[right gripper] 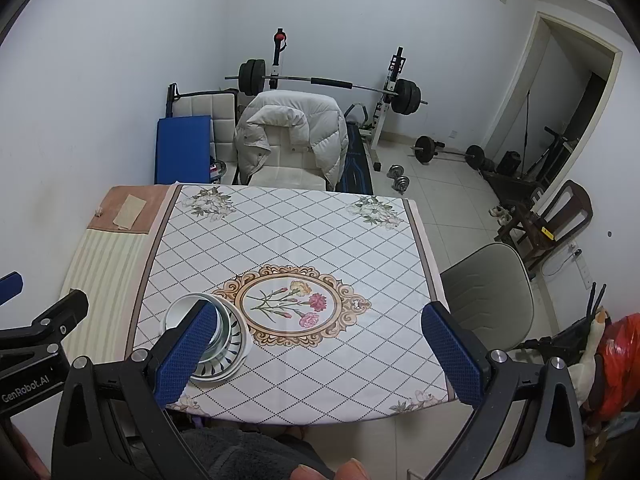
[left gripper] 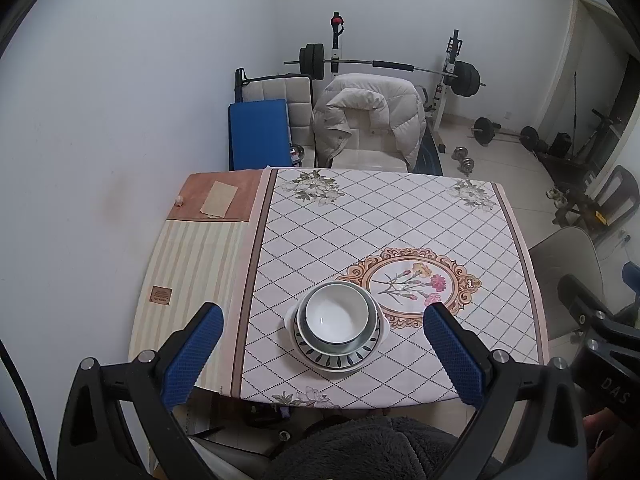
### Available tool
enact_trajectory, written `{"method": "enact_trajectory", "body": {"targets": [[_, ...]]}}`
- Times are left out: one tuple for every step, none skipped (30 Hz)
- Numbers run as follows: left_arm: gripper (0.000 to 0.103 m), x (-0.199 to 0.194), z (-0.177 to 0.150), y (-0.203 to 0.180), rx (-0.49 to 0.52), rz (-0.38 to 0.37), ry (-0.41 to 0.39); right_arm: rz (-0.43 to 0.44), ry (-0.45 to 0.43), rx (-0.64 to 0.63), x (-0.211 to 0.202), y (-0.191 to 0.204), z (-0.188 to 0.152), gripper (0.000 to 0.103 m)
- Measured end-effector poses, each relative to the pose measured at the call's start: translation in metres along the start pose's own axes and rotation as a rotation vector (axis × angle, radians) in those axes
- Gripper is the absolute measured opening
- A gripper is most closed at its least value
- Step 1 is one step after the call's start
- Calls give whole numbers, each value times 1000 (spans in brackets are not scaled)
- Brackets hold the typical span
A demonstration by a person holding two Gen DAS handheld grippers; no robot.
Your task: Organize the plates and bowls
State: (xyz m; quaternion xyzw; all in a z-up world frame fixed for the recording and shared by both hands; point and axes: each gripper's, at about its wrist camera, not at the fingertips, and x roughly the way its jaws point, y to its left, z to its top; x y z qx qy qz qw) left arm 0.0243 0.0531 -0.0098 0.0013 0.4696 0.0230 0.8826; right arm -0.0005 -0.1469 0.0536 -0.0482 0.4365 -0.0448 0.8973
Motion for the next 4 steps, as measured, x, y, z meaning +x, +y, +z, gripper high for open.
{"method": "enact_trajectory", "body": {"targets": [[103, 1, 0, 0, -1, 0, -1, 1, -1, -2, 1, -1, 1, 103], [103, 1, 0, 0, -4, 0, -4, 3, -3, -5, 2, -2, 1, 103], [103, 1, 0, 0, -5, 1, -6, 5, -4, -7, 3, -2, 2, 103], [103, 1, 0, 0, -6, 1, -7, 4, -6, -7, 4, -4, 2, 103]]}}
